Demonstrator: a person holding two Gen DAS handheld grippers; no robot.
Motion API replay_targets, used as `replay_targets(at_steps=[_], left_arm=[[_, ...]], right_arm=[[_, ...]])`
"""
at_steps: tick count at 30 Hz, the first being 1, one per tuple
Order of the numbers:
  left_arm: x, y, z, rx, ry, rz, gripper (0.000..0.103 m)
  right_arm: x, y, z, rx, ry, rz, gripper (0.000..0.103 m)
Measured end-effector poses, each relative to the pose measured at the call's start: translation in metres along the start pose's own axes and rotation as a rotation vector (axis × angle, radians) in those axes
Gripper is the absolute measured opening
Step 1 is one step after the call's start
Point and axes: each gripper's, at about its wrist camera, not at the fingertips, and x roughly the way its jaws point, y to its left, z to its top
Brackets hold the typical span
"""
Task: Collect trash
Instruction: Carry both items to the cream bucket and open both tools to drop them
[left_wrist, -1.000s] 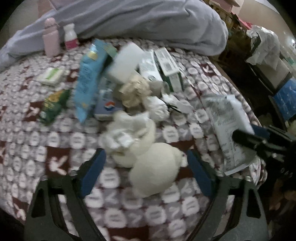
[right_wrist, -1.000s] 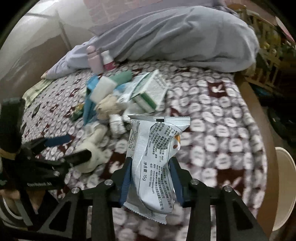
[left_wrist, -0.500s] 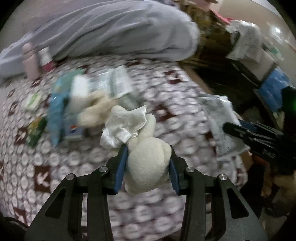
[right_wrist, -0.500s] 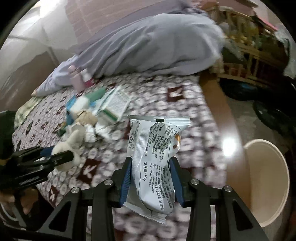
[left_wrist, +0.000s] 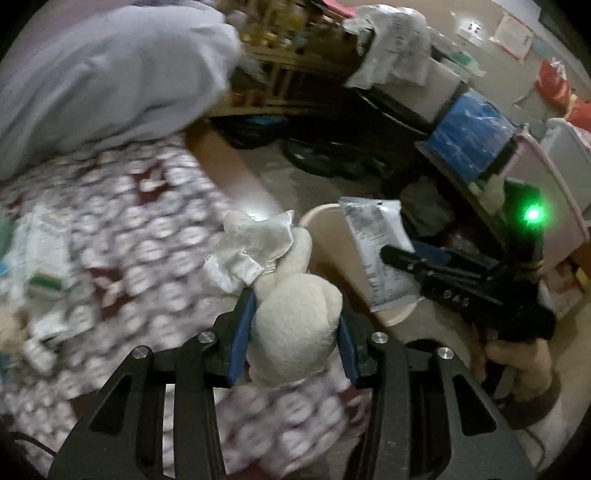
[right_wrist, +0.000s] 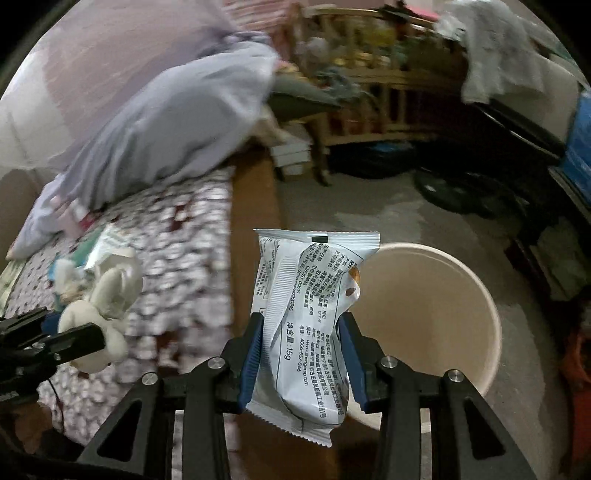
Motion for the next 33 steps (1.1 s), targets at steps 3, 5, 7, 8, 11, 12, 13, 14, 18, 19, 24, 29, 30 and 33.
replay_targets(at_steps=[3, 5, 7, 8, 11, 12, 13, 14, 18, 19, 24, 29, 30, 33], left_arm=[[0.020, -0.015, 0.010, 0.019, 0.010, -0.018, 0.039], [0.034, -0.023, 0.018, 0.026, 0.020, -0.035, 0.040], [0.048, -0.031, 0.025, 0.030, 0.030, -0.047, 0.041], [0.053, -0.034, 0.027, 0.033, 0.031, -0.052, 0.041], [0.067, -0.040, 0.034, 0.030, 0.042, -0.076, 0.042], [0.071, -0.042, 0.036, 0.024, 0.045, -0.087, 0.042], [0.075, -0.043, 0.037, 0.022, 0.046, -0.096, 0.042], [0.078, -0.046, 0.040, 0.023, 0.044, -0.102, 0.042], [0.085, -0.049, 0.046, 0.009, 0.030, -0.125, 0.064], [0.087, -0.051, 0.047, 0.004, 0.029, -0.126, 0.067], [0.087, -0.052, 0.047, 0.015, 0.029, -0.092, 0.069], [0.079, -0.037, 0.037, -0.003, 0.024, -0.027, 0.069], [0.076, -0.033, 0.035, -0.006, 0.020, -0.009, 0.069], [0.068, -0.024, 0.028, -0.013, 0.012, 0.055, 0.069]], right_arm=[[0.003, -0.024, -0.001, 0.042, 0.016, -0.038, 0.040], [0.005, -0.037, -0.002, 0.061, 0.022, -0.056, 0.040], [0.007, -0.047, -0.002, 0.073, 0.026, -0.072, 0.040], [0.008, -0.053, -0.003, 0.078, 0.030, -0.083, 0.040], [0.014, -0.063, -0.005, 0.083, 0.043, -0.104, 0.040], [0.016, -0.064, -0.006, 0.083, 0.048, -0.110, 0.041], [0.018, -0.067, -0.007, 0.082, 0.053, -0.116, 0.041], [0.020, -0.069, -0.008, 0.083, 0.057, -0.122, 0.041], [0.027, -0.077, -0.010, 0.101, 0.060, -0.162, 0.056], [0.028, -0.079, -0.010, 0.105, 0.066, -0.176, 0.059], [0.031, -0.084, -0.012, 0.131, 0.082, -0.164, 0.062], [0.032, -0.079, -0.013, 0.134, 0.088, -0.150, 0.062], [0.031, -0.076, -0.013, 0.131, 0.089, -0.146, 0.062], [0.029, -0.067, -0.014, 0.115, 0.084, -0.139, 0.062]])
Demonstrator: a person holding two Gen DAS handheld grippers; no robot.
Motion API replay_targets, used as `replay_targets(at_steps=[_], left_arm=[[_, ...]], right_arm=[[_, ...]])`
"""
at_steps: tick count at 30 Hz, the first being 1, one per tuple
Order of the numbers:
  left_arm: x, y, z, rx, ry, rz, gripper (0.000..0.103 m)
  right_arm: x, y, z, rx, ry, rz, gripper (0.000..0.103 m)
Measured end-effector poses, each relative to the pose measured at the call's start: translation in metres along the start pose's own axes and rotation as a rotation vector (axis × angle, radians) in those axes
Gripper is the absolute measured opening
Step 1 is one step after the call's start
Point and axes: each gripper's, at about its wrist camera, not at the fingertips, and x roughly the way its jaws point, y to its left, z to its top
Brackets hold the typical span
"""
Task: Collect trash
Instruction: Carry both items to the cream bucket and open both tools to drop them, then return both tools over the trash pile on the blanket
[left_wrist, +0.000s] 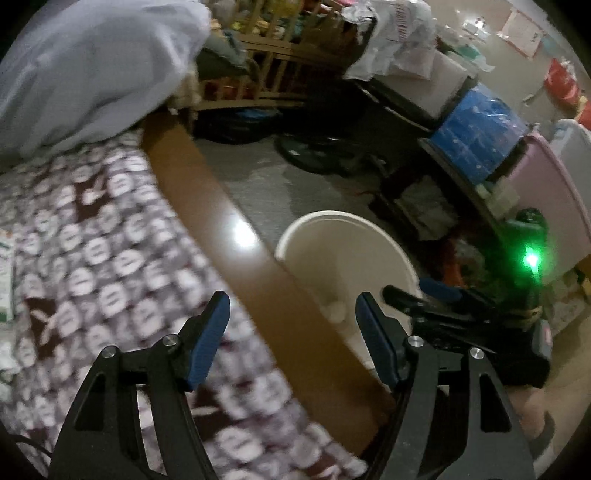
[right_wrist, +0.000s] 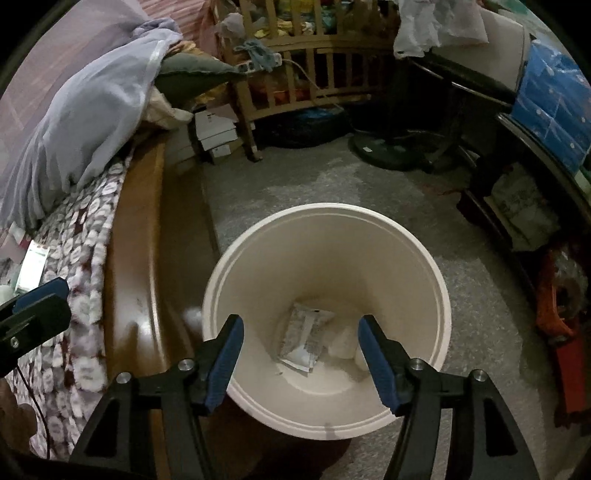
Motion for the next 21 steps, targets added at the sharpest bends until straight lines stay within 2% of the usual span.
replay_targets(at_steps=[12, 21], left_arm=[[-0.038, 0.045, -0.027, -0.021, -0.049, 0.209, 0.069], [-0.069, 0.080, -0.046, -0.062, -0.088, 0.324, 0.069]], right_arm=[[-0.018, 0.055, -0.003, -0.084, -0.033, 0.058, 0.067], [-0.029, 0.111, -0.005, -0.158, -0.053, 0.123, 0.068]])
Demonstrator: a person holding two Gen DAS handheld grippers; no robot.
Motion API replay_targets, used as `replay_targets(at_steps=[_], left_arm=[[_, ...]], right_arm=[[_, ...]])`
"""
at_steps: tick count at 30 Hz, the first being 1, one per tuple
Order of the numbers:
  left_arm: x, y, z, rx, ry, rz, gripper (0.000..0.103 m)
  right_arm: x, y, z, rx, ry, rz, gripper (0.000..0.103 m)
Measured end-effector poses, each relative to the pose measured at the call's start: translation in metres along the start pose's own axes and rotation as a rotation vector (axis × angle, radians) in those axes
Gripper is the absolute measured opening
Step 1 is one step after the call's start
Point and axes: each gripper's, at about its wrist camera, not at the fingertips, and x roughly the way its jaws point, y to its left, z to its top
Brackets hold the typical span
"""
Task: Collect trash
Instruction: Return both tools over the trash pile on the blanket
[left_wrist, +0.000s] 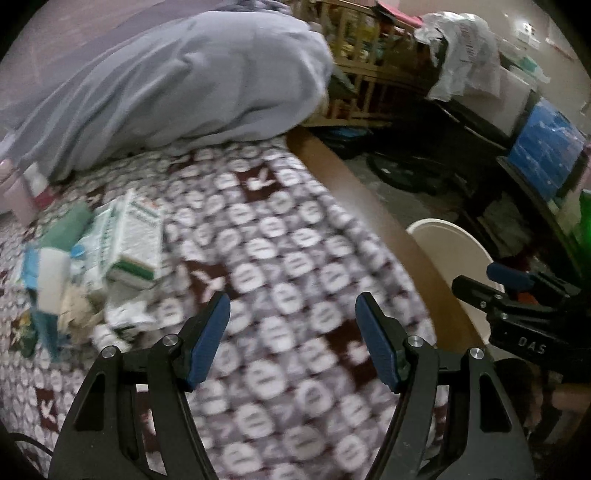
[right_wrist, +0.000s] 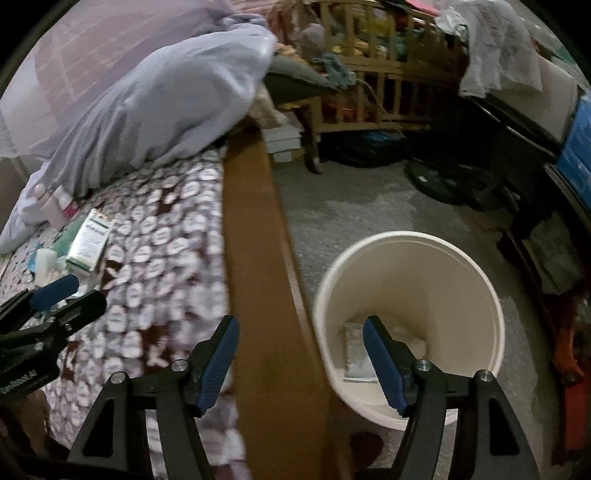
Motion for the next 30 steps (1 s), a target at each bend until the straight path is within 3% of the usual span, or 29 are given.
replay_targets(at_steps=[14, 27, 29, 30], left_arm=[[-0.035, 0.104, -0.046, -0.114, -0.009, 0.178, 0.069], [-0.066, 0.232, -0.095, -0.317, 0.024, 0.326, 0.069], [-0.068, 0.247, -0.099, -0.349, 0.023, 0.333, 0.069], [-0.069, 0.257, -0.101, -0.366, 0.023, 0.336, 0.069]], right_arm=[[0.020, 0.104, 0.000, -0.176, 0.031, 0.139, 0.068], [0.050, 0.206, 0.002, -0.314, 0.047, 0.334, 0.068], [0.057, 0.218, 0.005, -0.316, 0.047, 0.362, 0.066], [0.062, 0.225, 0.007, -0.320, 0.054, 0.375, 0.058]])
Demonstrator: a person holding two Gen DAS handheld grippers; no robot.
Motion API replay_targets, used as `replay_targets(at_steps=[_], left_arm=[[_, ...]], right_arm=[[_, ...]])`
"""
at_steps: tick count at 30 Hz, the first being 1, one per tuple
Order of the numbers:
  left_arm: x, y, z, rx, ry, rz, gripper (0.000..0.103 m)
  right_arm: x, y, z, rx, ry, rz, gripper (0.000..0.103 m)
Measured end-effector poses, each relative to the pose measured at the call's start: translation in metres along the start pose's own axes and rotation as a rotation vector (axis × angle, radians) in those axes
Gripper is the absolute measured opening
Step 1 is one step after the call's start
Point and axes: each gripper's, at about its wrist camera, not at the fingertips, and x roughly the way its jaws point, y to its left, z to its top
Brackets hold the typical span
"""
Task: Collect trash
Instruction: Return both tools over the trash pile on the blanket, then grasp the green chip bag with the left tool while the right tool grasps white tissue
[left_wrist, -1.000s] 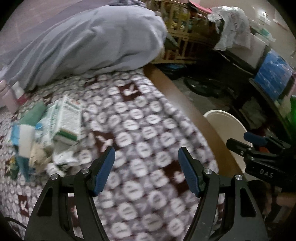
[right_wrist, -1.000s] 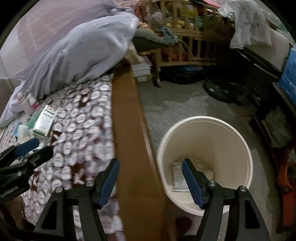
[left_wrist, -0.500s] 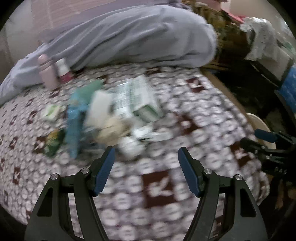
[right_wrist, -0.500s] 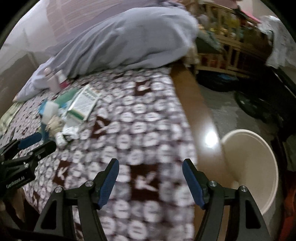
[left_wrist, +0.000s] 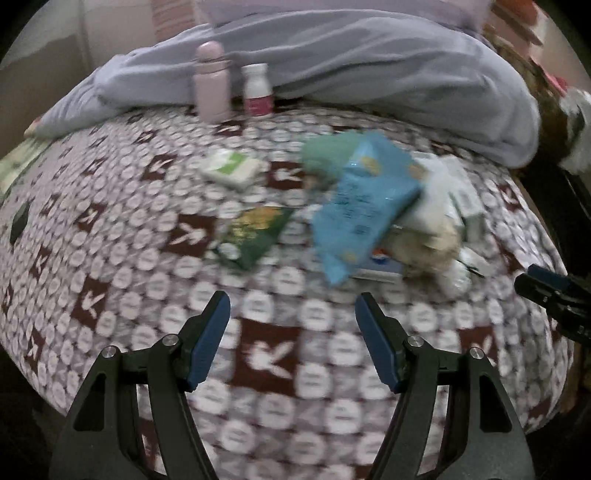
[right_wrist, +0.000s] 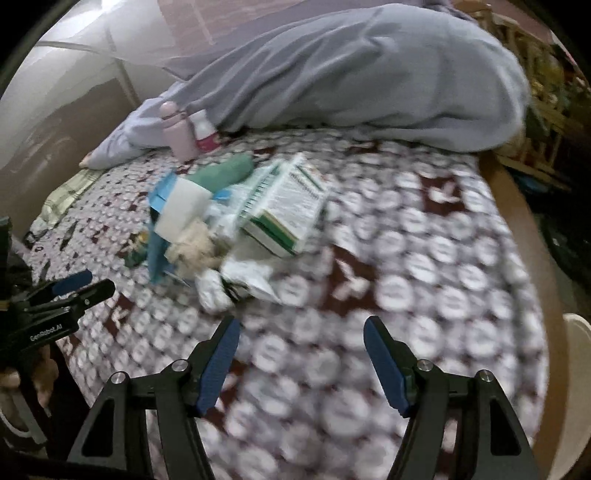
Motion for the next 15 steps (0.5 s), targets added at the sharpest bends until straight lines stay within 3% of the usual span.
replay_targets(at_steps=[1, 8, 15], left_arm=[[0.001, 0.005, 0.001, -0.009, 0.001, 0.003, 0.069], [0.023, 0.044, 0.014, -0.051, 0.017, 0.013, 0.069], [0.066, 0.053, 0.034, -0.054, 0.062, 0.008, 0.069]], right_arm=[[0.007, 0.005, 0.004, -0.003, 0.008, 0.014, 0.051], [0.045, 0.022, 0.020, -0.036, 0.059, 0.039, 0.048], [0.067, 0.021, 0.024, -0.001, 0.094, 0.088, 0.047]])
